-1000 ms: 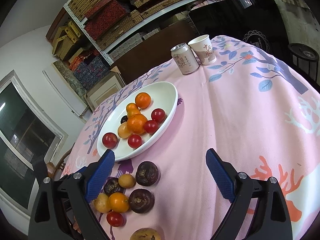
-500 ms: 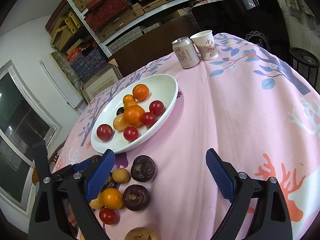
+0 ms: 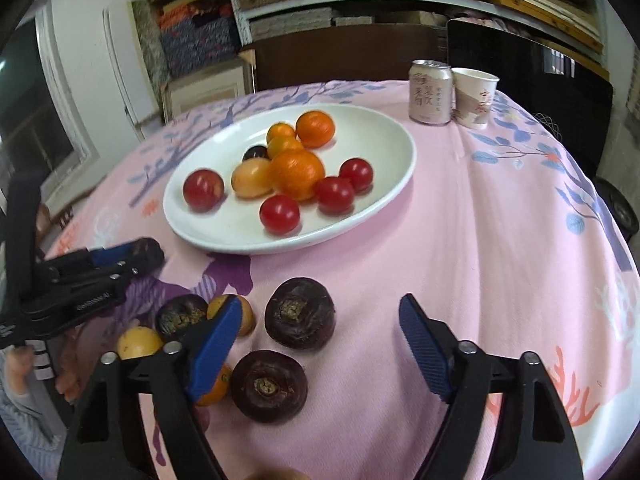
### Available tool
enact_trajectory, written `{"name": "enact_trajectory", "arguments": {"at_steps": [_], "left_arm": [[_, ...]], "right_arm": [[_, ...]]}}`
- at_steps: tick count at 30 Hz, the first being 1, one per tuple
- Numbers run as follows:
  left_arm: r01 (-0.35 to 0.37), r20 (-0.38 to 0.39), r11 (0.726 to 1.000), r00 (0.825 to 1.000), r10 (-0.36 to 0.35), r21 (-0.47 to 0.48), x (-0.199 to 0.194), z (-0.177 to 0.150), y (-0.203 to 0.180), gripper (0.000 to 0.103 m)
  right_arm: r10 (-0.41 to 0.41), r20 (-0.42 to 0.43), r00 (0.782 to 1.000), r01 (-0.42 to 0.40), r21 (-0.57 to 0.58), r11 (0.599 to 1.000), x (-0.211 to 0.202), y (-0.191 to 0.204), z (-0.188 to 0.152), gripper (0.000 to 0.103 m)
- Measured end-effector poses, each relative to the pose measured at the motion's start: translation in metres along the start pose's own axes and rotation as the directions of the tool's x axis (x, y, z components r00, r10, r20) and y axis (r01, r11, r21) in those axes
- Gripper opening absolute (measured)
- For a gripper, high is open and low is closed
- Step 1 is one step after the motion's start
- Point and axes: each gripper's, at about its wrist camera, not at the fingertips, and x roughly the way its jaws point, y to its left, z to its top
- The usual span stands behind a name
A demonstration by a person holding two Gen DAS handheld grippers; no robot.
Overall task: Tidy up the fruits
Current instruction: 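Lift the plum with the left gripper while the right gripper grasps another plum, then lower both plums onto the white plate and open both grippers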
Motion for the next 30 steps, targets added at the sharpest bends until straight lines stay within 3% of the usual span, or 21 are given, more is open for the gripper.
{"name": "enact_trajectory", "arguments": {"at_steps": [7, 8, 9, 10, 15, 20, 22, 25, 30], "left_arm": [[-0.004, 0.000, 1.000, 1.000, 0.004, 0.006, 0.000, -0.001, -0.001, 0.042], [-0.007, 0.000, 1.000, 1.000, 0.007, 0.008, 0.001, -0.001, -0.001, 0.042], [-0.007, 0.001, 1.000, 1.000, 0.007, 0.009, 0.001, -0.001, -0.002, 0.042], [-0.006, 0.001, 1.000, 1.000, 0.006, 0.008, 0.001, -0.001, -0.001, 0.042], [0.022, 0.017, 1.000, 1.000, -0.022, -0.010, -0.004, -0.001, 0.000, 0.042], [0.072, 0.087, 0.997, 0.994, -0.069, -0.027, -0.035, 0.008, 0.000, 0.042], [0.083, 0.094, 0.996, 0.992, -0.080, -0.029, -0.040, 0.022, -0.001, 0.042], [0.045, 0.107, 0.999, 0.993, -0.045, 0.000, -0.037, 0.052, -0.007, 0.042], [0.029, 0.098, 1.000, 0.995, -0.028, -0.009, -0.005, 0.096, -0.008, 0.042]], "right_arm": [[-0.010, -0.071, 0.997, 0.007, -0.039, 0.999, 0.022, 0.005, 0.000, 0.059], [-0.012, -0.068, 0.998, 0.009, -0.049, 0.999, 0.022, 0.007, 0.000, 0.055], [-0.004, -0.064, 0.998, 0.000, -0.057, 0.998, 0.022, 0.009, -0.001, 0.042], [0.010, -0.066, 0.998, -0.014, -0.059, 0.998, 0.021, 0.010, -0.001, 0.041], [0.027, -0.049, 0.998, -0.029, -0.040, 0.999, 0.015, 0.005, -0.004, 0.041], [0.082, 0.069, 0.994, -0.086, 0.049, 0.995, -0.029, -0.016, -0.003, 0.041], [0.075, 0.104, 0.992, -0.081, 0.049, 0.996, -0.040, -0.019, 0.010, 0.041], [0.054, 0.119, 0.991, -0.058, 0.027, 0.998, -0.042, -0.019, 0.043, 0.041], [0.016, 0.107, 0.994, -0.018, 0.013, 1.000, -0.007, -0.021, 0.095, 0.041]]}}
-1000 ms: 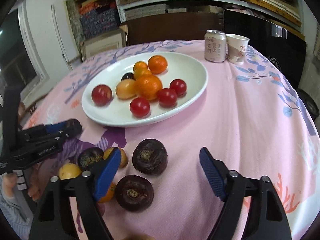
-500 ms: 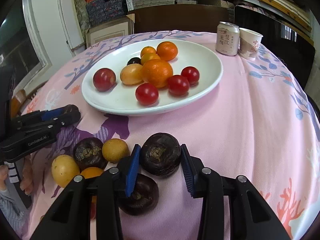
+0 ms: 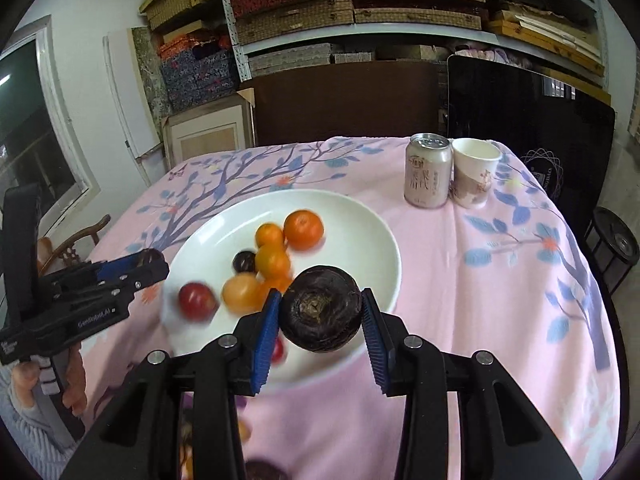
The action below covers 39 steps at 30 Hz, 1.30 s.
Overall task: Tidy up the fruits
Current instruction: 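Lower both plums onto the white plate and open both grippers, then move the left gripper to a pale yellow fruit and close on it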
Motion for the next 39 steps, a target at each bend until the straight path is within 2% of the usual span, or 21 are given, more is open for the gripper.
{"name": "enact_trajectory", "arguments": {"at_steps": [5, 7, 9, 10, 14, 16, 18, 21, 24, 29, 33, 39], "left_arm": [[0.001, -0.046, 0.999, 0.999, -0.002, -0.035, 0.049, 0.018, 0.008, 0.042], [0.007, -0.040, 0.999, 0.999, -0.008, -0.033, 0.057, 0.020, 0.007, 0.052], [0.017, -0.015, 0.999, 1.000, -0.018, -0.040, 0.056, 0.017, 0.007, 0.075], [0.025, 0.001, 0.999, 1.000, -0.025, -0.040, 0.054, 0.015, 0.007, 0.076], [0.031, 0.023, 0.999, 0.999, -0.030, -0.025, 0.039, 0.015, 0.005, 0.076], [0.032, 0.022, 0.999, 0.999, -0.031, -0.017, 0.028, 0.011, 0.004, 0.076], [0.022, 0.024, 1.000, 0.999, -0.022, -0.008, 0.011, -0.002, 0.002, 0.076], [0.023, 0.014, 1.000, 1.000, -0.023, 0.013, -0.015, -0.034, -0.001, 0.079], [0.008, 0.002, 0.999, 1.000, -0.008, 0.034, -0.039, -0.072, -0.004, 0.084], [0.000, -0.002, 0.996, 1.000, 0.000, 0.085, -0.070, -0.122, -0.017, 0.087], [0.028, 0.011, 0.991, 0.999, -0.030, 0.134, -0.084, -0.144, -0.032, 0.093], [-0.013, -0.026, 0.974, 0.999, 0.020, 0.225, -0.070, -0.155, -0.053, 0.094]], "right_arm": [[0.001, -0.039, 0.999, 0.000, 0.024, 1.000, 0.054, -0.011, 0.021, 0.041], [0.000, -0.055, 0.998, 0.001, 0.013, 1.000, 0.068, -0.010, 0.023, 0.043], [-0.006, -0.040, 0.999, 0.006, 0.019, 1.000, 0.070, -0.012, 0.022, 0.063], [-0.007, -0.009, 1.000, 0.007, 0.033, 0.999, 0.067, -0.015, 0.021, 0.064], [0.020, 0.004, 1.000, -0.020, 0.067, 0.998, 0.050, -0.019, 0.020, 0.065], [0.035, 0.022, 0.999, -0.037, 0.077, 0.996, 0.032, -0.018, 0.015, 0.071], [0.039, 0.036, 0.999, -0.042, 0.076, 0.996, 0.015, -0.016, 0.005, 0.080], [0.037, 0.048, 0.998, -0.041, 0.086, 0.995, -0.016, -0.017, -0.029, 0.087], [0.027, 0.060, 0.998, -0.034, 0.115, 0.993, -0.039, -0.022, -0.065, 0.089], [0.043, 0.060, 0.997, -0.054, 0.193, 0.980, -0.062, -0.035, -0.111, 0.093], [0.057, 0.074, 0.996, -0.072, 0.225, 0.972, -0.070, -0.041, -0.122, 0.093], [0.064, 0.068, 0.996, -0.079, 0.247, 0.966, -0.068, -0.046, -0.124, 0.093]]}}
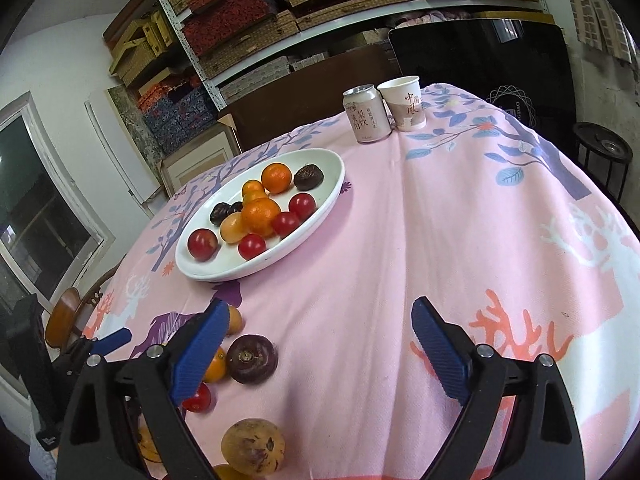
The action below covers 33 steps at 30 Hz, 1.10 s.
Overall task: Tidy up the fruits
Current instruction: 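Move the left gripper to a pale yellow fruit and close on it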
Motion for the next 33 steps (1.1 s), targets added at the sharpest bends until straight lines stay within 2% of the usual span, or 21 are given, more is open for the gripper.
{"name": "enact_trajectory", "arguments": {"at_steps": [2, 4, 8, 9, 13, 17, 20, 21, 25, 28, 31, 32, 33], "left_arm": [[-0.012, -0.026, 1.000, 1.000, 0.012, -0.012, 0.007, 0.002, 0.004, 0.095], [0.010, -0.036, 0.999, 0.999, -0.012, -0.050, 0.010, 0.003, 0.013, 0.095], [-0.093, -0.041, 0.992, 0.995, 0.090, -0.088, 0.009, 0.000, 0.034, 0.095], [-0.105, -0.050, 0.987, 0.994, 0.099, -0.124, 0.008, -0.003, 0.046, 0.095], [-0.070, -0.064, 0.980, 0.996, 0.059, -0.188, 0.005, -0.011, 0.064, 0.095], [-0.039, -0.028, 0.990, 0.999, 0.035, -0.137, 0.005, -0.005, 0.052, 0.095], [-0.024, -0.048, 0.991, 0.999, 0.018, -0.128, 0.012, -0.002, 0.047, 0.093], [-0.014, -0.054, 0.990, 0.999, 0.007, -0.142, 0.014, -0.002, 0.049, 0.089], [0.014, -0.073, 0.979, 0.997, -0.029, -0.203, 0.023, 0.002, 0.058, 0.082], [0.035, -0.084, 0.982, 0.995, -0.052, -0.184, 0.028, 0.004, 0.053, 0.069], [0.056, -0.080, 0.988, 0.994, -0.068, -0.143, 0.029, 0.005, 0.043, 0.047], [0.064, -0.077, 0.989, 0.994, -0.075, -0.136, 0.028, 0.006, 0.041, 0.043], [0.054, -0.074, 0.990, 0.995, -0.064, -0.128, 0.027, 0.006, 0.038, 0.042]], "right_arm": [[-0.002, 0.001, 1.000, 0.002, -0.005, 1.000, 0.000, 0.002, 0.000, 0.093], [0.001, 0.000, 1.000, -0.001, -0.011, 1.000, 0.000, 0.003, 0.000, 0.093], [-0.002, 0.001, 1.000, 0.002, -0.019, 1.000, -0.001, 0.004, 0.000, 0.093], [-0.002, 0.001, 1.000, 0.002, -0.016, 1.000, -0.001, 0.004, 0.000, 0.093], [0.006, 0.003, 1.000, -0.006, -0.003, 1.000, -0.001, 0.002, 0.000, 0.093], [0.015, 0.003, 1.000, -0.015, -0.044, 0.999, -0.002, 0.010, -0.002, 0.093], [0.015, 0.001, 1.000, -0.015, -0.067, 0.998, -0.002, 0.015, -0.003, 0.093], [0.012, -0.002, 1.000, -0.012, -0.069, 0.998, -0.002, 0.015, -0.004, 0.093], [0.007, -0.014, 1.000, -0.008, -0.060, 0.998, 0.001, 0.014, -0.006, 0.093], [0.003, -0.028, 1.000, -0.005, -0.078, 0.997, 0.005, 0.017, -0.009, 0.093], [-0.019, -0.041, 0.999, 0.014, -0.129, 0.992, 0.009, 0.026, -0.013, 0.093], [-0.027, -0.044, 0.999, 0.021, -0.143, 0.989, 0.010, 0.028, -0.014, 0.093], [-0.035, -0.050, 0.998, 0.027, -0.161, 0.987, 0.012, 0.030, -0.016, 0.093]]}}
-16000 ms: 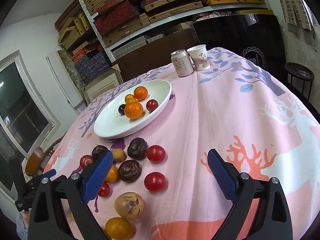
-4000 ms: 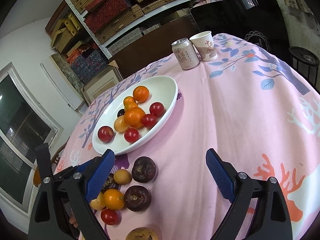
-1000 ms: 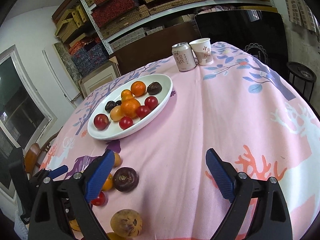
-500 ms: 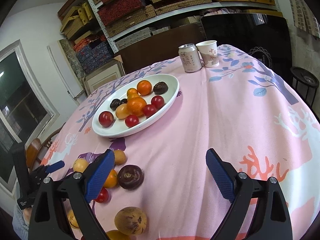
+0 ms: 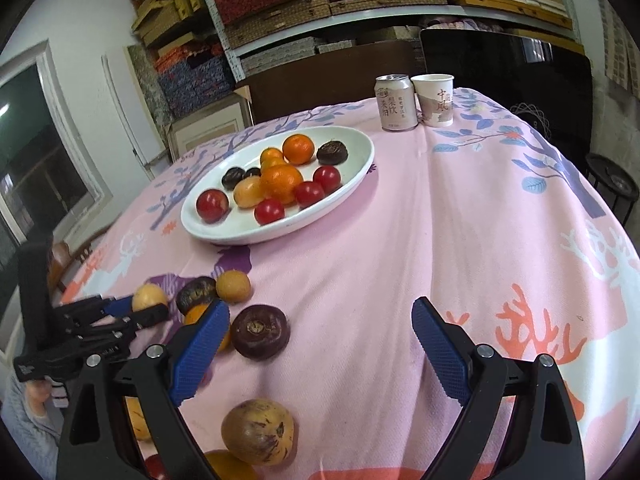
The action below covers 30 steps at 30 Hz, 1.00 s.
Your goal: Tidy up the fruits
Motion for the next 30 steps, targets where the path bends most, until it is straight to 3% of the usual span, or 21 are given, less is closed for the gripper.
{"name": "enact_trajectory", "arguments": {"at_steps": [7, 11, 17, 20, 26, 30], "left_arm": [[0.008, -0.008, 0.999, 1.000, -0.008, -0.049, -0.002, -0.002, 0.012, 0.042], [-0.006, -0.009, 0.999, 1.000, 0.006, -0.040, -0.003, -0.003, 0.011, 0.043], [-0.014, -0.013, 0.999, 1.000, 0.014, -0.033, -0.002, -0.003, 0.011, 0.043], [-0.010, -0.011, 0.999, 1.000, 0.009, -0.032, -0.003, -0.003, 0.012, 0.043], [0.013, 0.032, 0.999, 0.999, -0.011, -0.040, -0.011, -0.001, 0.011, 0.043], [0.039, 0.050, 0.998, 0.998, -0.036, -0.058, -0.012, 0.032, 0.010, 0.043]], "right_arm": [[-0.022, -0.101, 0.995, 0.007, -0.147, 0.989, 0.019, 0.025, -0.011, 0.092], [-0.043, -0.190, 0.981, 0.000, -0.221, 0.975, 0.038, 0.038, -0.014, 0.080], [-0.077, -0.185, 0.980, 0.021, -0.286, 0.958, 0.051, 0.045, -0.005, 0.070], [-0.058, -0.174, 0.983, 0.003, -0.302, 0.953, 0.049, 0.050, -0.005, 0.043], [-0.009, -0.149, 0.989, -0.026, -0.232, 0.972, 0.037, 0.039, -0.001, 0.043], [0.020, -0.077, 0.997, -0.032, -0.167, 0.985, 0.020, 0.029, 0.025, 0.043]]}}
